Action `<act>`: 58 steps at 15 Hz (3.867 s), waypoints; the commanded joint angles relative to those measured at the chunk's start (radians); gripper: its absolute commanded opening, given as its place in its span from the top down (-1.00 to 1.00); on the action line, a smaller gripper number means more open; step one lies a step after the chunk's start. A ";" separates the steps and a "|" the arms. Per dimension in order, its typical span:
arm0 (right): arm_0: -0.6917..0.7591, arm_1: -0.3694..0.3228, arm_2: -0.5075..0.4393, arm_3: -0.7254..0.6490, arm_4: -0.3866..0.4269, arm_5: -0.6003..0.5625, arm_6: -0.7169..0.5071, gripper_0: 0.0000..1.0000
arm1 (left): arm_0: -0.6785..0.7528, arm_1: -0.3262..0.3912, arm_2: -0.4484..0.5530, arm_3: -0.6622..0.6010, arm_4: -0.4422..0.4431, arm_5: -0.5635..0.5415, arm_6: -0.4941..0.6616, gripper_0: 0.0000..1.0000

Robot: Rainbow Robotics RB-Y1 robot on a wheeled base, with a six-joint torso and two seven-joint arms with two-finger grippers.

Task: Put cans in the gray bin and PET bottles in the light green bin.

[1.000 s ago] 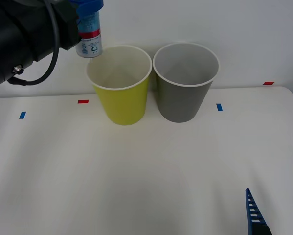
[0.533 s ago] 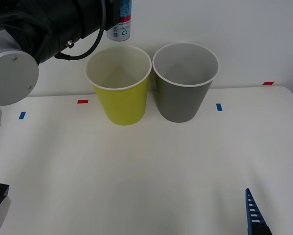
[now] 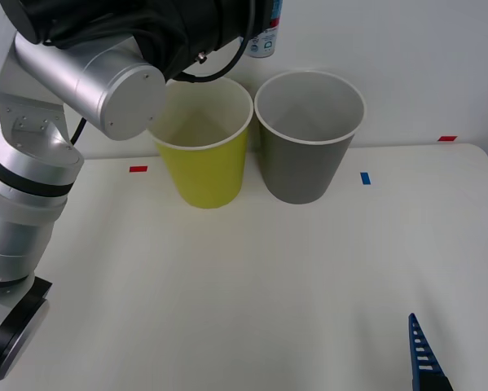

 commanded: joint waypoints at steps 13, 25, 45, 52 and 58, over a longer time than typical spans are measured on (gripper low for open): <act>0.000 0.000 0.000 0.000 0.000 0.000 0.000 -1.00 | -0.031 -0.181 -0.165 0.422 -0.108 -0.507 0.027 1.00; 0.000 0.000 0.000 0.000 0.000 0.000 0.000 -1.00 | -0.031 -0.222 -0.185 0.474 -0.178 -0.552 0.029 1.00; 0.000 0.000 0.000 0.000 0.000 0.000 0.000 -1.00 | -0.030 -0.251 -0.151 0.473 -0.206 -0.552 0.056 -1.00; 0.000 0.000 0.000 0.000 0.000 0.000 0.000 -1.00 | 0.135 -0.144 -0.070 0.091 -0.263 -0.282 0.058 -1.00; 0.000 0.000 0.000 0.000 0.000 0.000 0.000 -1.00 | 0.366 -0.013 0.042 -0.146 -0.276 -0.280 0.066 -1.00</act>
